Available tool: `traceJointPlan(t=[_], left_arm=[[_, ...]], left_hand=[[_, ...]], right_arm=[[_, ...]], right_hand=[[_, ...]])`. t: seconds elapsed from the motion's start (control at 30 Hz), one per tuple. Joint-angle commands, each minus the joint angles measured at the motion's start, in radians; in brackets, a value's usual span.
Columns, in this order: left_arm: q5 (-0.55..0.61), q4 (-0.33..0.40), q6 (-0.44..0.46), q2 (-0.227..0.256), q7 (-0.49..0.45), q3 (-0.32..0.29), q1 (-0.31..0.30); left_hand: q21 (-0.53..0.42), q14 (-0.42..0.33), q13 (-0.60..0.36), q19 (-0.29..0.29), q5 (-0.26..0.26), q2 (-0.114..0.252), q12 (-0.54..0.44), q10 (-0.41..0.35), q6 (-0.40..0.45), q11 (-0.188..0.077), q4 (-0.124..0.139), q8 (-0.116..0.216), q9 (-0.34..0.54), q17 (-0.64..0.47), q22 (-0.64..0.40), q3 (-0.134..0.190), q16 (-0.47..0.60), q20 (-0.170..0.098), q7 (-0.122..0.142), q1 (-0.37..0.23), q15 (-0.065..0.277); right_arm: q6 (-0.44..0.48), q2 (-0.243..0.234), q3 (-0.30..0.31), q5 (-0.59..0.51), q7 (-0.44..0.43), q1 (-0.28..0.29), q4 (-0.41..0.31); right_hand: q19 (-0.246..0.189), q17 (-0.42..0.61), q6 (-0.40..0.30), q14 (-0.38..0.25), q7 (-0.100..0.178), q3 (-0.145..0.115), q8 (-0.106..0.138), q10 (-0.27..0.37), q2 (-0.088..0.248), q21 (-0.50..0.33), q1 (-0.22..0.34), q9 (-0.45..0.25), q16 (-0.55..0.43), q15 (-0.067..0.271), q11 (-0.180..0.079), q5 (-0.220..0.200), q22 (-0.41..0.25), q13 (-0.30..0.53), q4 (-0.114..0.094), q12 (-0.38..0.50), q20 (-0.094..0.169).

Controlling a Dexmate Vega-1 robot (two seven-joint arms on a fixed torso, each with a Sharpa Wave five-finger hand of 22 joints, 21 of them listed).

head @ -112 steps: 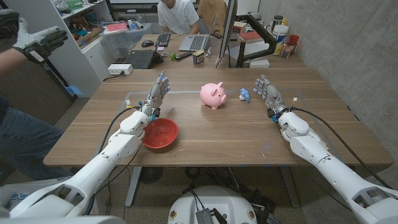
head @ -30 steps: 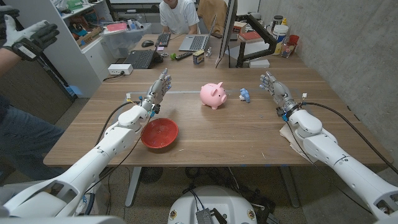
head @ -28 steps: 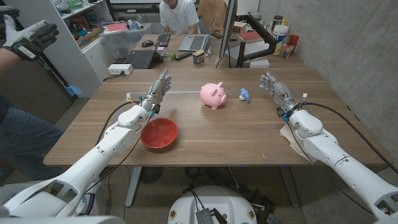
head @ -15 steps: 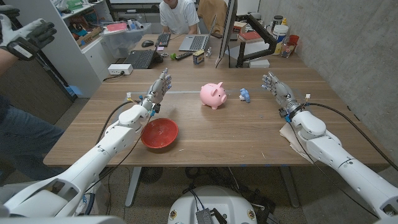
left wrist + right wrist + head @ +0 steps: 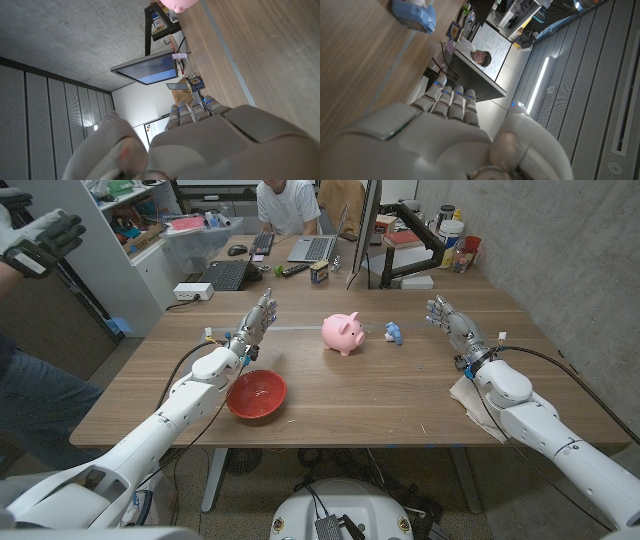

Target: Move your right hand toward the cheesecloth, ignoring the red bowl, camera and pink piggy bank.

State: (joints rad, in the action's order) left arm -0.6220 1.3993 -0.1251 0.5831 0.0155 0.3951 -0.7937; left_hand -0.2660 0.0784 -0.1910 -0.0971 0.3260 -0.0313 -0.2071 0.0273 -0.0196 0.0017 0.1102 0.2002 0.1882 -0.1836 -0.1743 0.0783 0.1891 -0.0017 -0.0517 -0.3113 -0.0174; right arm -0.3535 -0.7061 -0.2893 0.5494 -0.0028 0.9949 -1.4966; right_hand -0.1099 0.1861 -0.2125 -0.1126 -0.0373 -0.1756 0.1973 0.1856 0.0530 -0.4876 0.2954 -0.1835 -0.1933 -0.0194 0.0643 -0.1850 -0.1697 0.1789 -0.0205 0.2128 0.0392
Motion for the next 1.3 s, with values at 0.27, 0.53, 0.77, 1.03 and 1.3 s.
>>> traceJointPlan(t=[0.27, 0.53, 0.77, 1.03, 1.3], left_arm=[[0.007, 0.006, 0.008, -0.002, -0.009, 0.004, 0.007], [0.014, 0.010, 0.016, -0.003, -0.014, 0.010, 0.011], [0.017, 0.015, 0.019, -0.002, -0.017, 0.012, 0.010], [0.017, 0.025, 0.018, 0.002, -0.024, 0.006, 0.005], [0.017, 0.032, 0.020, 0.006, -0.028, 0.003, 0.001]], left_hand=[[0.006, -0.004, -0.002, 0.001, 0.007, 0.014, -0.001, 0.002, 0.006, 0.003, 0.000, 0.004, 0.003, -0.004, -0.006, -0.009, 0.004, -0.016, -0.001, -0.003, 0.002], [0.009, -0.004, -0.002, 0.002, 0.007, 0.015, -0.001, 0.002, 0.007, 0.000, 0.000, 0.004, 0.003, -0.004, -0.006, -0.010, 0.004, -0.017, 0.003, -0.004, 0.006], [0.011, -0.003, -0.002, 0.003, 0.007, 0.017, -0.001, 0.003, 0.007, -0.003, 0.000, 0.004, 0.003, -0.004, -0.006, -0.011, 0.003, -0.018, 0.003, -0.005, 0.009], [0.013, -0.003, -0.002, 0.004, 0.006, 0.018, 0.000, 0.003, 0.008, -0.006, -0.001, 0.004, 0.003, -0.004, -0.006, -0.012, 0.003, -0.019, 0.002, -0.006, 0.009], [0.015, -0.003, -0.002, 0.004, 0.006, 0.019, -0.001, 0.002, 0.007, -0.006, -0.001, 0.003, 0.003, -0.004, -0.006, -0.014, 0.003, -0.019, 0.004, -0.007, 0.010]], right_arm=[[-0.018, -0.024, 0.032, 0.010, 0.001, 0.050, -0.037], [-0.018, -0.037, 0.042, 0.010, 0.003, 0.067, -0.046], [-0.021, -0.050, 0.055, 0.002, -0.006, 0.085, -0.062], [-0.018, -0.070, 0.076, -0.005, -0.021, 0.114, -0.086], [-0.018, -0.083, 0.093, -0.019, -0.037, 0.136, -0.107]], right_hand=[[-0.011, 0.003, -0.006, -0.009, 0.007, -0.003, -0.001, -0.002, 0.009, 0.010, 0.005, -0.004, -0.005, -0.002, -0.003, -0.004, -0.005, 0.005, 0.003, -0.003, 0.000], [-0.012, 0.003, -0.005, -0.005, 0.009, -0.003, -0.001, -0.006, 0.009, 0.014, 0.004, -0.004, -0.003, -0.005, -0.006, -0.004, -0.005, 0.005, 0.004, -0.005, 0.000], [-0.012, 0.003, -0.005, -0.006, 0.010, -0.002, -0.001, -0.006, 0.009, 0.016, 0.003, -0.004, -0.003, -0.005, -0.006, -0.004, -0.005, 0.005, 0.004, -0.005, 0.000], [-0.014, 0.003, -0.006, -0.008, 0.011, -0.001, -0.001, -0.004, 0.009, 0.020, 0.003, -0.005, -0.003, -0.003, -0.004, -0.004, -0.005, 0.005, 0.005, -0.004, 0.000], [-0.016, 0.003, -0.007, -0.009, 0.014, 0.000, -0.001, -0.002, 0.007, 0.023, 0.002, -0.005, -0.003, 0.001, -0.003, -0.003, -0.006, 0.005, 0.006, -0.003, 0.000]])
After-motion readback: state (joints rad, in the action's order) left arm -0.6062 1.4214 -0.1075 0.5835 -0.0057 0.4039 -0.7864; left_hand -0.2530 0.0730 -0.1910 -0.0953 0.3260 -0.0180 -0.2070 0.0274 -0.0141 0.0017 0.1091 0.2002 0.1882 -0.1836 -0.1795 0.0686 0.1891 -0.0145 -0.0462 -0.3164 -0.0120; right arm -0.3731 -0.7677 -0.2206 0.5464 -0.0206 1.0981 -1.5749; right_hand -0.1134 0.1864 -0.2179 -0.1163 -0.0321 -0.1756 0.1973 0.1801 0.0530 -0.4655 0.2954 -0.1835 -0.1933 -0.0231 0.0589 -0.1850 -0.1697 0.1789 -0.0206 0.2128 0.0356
